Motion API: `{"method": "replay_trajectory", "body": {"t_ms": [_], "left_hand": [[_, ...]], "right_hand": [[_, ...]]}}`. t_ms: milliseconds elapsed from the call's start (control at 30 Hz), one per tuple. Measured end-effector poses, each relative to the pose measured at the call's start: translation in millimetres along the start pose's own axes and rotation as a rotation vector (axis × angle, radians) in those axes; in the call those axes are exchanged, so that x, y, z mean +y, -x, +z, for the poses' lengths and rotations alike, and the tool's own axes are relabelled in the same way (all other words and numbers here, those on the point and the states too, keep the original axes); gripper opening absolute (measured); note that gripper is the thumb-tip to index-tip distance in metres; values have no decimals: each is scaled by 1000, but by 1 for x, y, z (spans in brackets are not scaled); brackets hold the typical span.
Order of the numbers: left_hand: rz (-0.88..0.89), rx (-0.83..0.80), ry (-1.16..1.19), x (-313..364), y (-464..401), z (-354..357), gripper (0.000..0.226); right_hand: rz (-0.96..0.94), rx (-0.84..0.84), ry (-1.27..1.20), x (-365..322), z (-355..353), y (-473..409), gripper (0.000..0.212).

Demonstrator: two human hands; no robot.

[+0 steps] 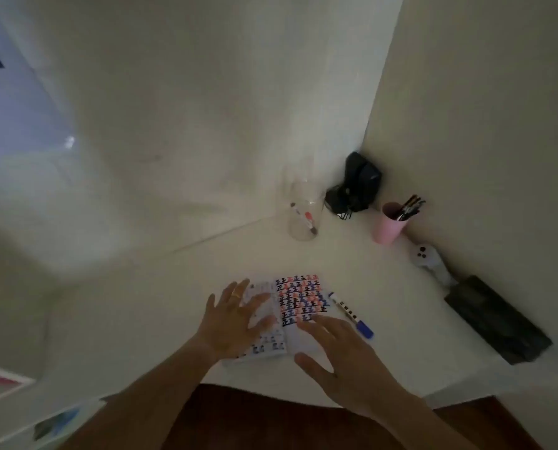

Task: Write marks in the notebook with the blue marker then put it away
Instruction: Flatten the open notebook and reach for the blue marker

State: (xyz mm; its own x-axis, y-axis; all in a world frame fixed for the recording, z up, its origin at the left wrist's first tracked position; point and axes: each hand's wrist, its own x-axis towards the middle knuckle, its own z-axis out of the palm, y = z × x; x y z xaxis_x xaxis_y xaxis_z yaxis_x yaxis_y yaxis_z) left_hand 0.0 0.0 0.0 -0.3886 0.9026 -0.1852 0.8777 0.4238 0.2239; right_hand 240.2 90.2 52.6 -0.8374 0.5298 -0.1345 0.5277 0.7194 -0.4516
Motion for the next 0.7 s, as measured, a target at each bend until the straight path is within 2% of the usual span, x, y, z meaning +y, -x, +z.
{"method": "replay_trajectory", "body": {"t_ms": [33,200,300,467,700], "left_hand": [[-8,-11,21,-3,-8,19,75],[43,140,10,-21,-32,111,70],[73,271,-2,-24,-34,136,69],[87,331,0,-28,-36,148,68],[76,377,36,-28,-36,153,68]], "right_hand": [[6,-18,7,13,19,-12,70],[-4,-47,182,77,116,-56,75],[-65,48,238,100,150,-64,72],[-102,201,220,110,171,-67,68],[-111,282,213,112,176,-64,69]]}}
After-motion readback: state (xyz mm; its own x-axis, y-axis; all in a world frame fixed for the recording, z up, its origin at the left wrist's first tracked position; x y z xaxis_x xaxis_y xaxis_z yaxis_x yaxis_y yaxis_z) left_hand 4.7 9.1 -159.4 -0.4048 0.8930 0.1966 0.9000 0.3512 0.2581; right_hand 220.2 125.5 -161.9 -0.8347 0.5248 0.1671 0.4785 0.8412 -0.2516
